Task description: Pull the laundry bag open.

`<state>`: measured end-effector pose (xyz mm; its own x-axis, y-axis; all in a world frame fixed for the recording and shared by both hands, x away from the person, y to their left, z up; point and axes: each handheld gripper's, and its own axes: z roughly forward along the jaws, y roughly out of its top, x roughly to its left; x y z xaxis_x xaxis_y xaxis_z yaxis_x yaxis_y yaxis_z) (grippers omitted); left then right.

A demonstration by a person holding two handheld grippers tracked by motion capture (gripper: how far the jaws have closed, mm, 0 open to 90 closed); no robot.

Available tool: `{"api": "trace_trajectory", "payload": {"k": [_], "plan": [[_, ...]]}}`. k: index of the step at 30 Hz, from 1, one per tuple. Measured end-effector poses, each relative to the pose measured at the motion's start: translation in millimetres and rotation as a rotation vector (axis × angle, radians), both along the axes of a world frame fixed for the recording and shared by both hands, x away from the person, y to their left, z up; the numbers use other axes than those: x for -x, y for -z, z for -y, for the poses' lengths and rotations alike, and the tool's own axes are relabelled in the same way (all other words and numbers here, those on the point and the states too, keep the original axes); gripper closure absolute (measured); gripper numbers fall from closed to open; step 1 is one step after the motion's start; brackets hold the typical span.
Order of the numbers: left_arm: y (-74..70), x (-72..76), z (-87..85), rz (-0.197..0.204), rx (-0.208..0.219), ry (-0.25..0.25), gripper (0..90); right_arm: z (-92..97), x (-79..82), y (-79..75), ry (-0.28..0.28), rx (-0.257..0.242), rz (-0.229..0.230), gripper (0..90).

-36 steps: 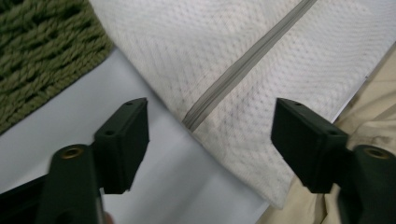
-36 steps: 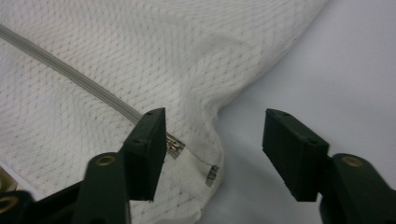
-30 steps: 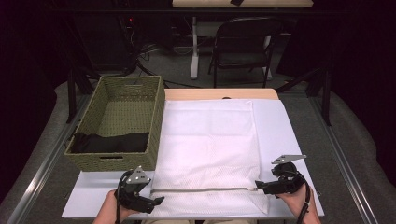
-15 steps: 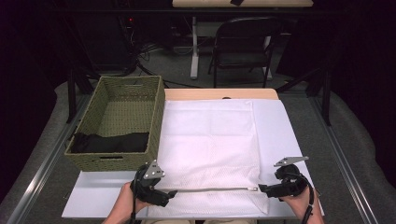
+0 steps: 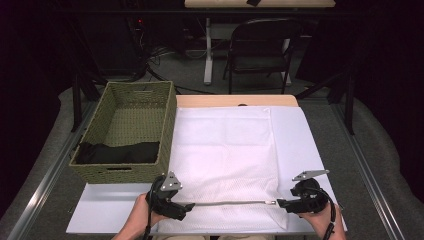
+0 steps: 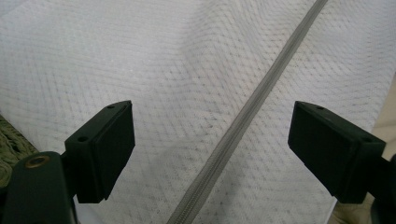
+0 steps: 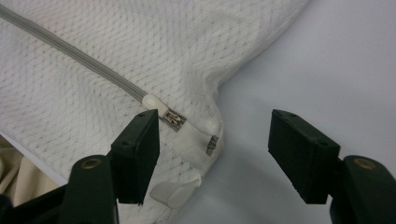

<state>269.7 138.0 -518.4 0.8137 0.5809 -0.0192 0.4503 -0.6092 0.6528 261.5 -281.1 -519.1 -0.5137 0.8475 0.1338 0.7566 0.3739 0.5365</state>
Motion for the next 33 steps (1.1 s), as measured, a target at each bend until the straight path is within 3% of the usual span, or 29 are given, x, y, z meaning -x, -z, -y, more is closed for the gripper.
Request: {"api": "trace_trajectory", "payload": {"k": [2,7,11,13,15,22,29,33], "plan": [[-0.7,0.6,-1.6,0.014,0.02,0.001,15.2,0.9,-1.6,0.8,-0.007,-0.002,-0.004,36.5],[1.9,-1.4,-4.7,0.022,0.019,-0.017,15.3,1.4,-5.2,3.1,-0.011,-0.012,-0.02,46.9],[3.6,-3.4,-5.8,0.006,0.029,-0.015,15.4,1.0,-8.4,6.0,-0.015,-0.002,-0.037,49.6],[3.3,-4.2,-6.3,-0.003,0.044,-0.01,15.5,0.9,-10.0,7.4,-0.005,-0.034,-0.05,50.9],[3.5,-4.4,-5.9,-0.007,0.055,-0.012,15.5,0.2,-10.9,8.3,0.001,-0.031,-0.06,52.4],[6.9,-4.5,-1.2,-0.012,0.038,0.0,15.5,-3.8,-11.7,9.6,-0.02,-0.043,-0.08,53.4],[7.5,-3.0,-1.4,-0.006,0.023,-0.001,15.5,-13.3,-13.8,15.2,-0.035,0.018,-0.105,58.8],[7.3,-2.1,0.5,-0.004,0.017,0.004,15.5,-17.1,-12.1,15.9,-0.044,0.061,-0.084,62.9]]}}
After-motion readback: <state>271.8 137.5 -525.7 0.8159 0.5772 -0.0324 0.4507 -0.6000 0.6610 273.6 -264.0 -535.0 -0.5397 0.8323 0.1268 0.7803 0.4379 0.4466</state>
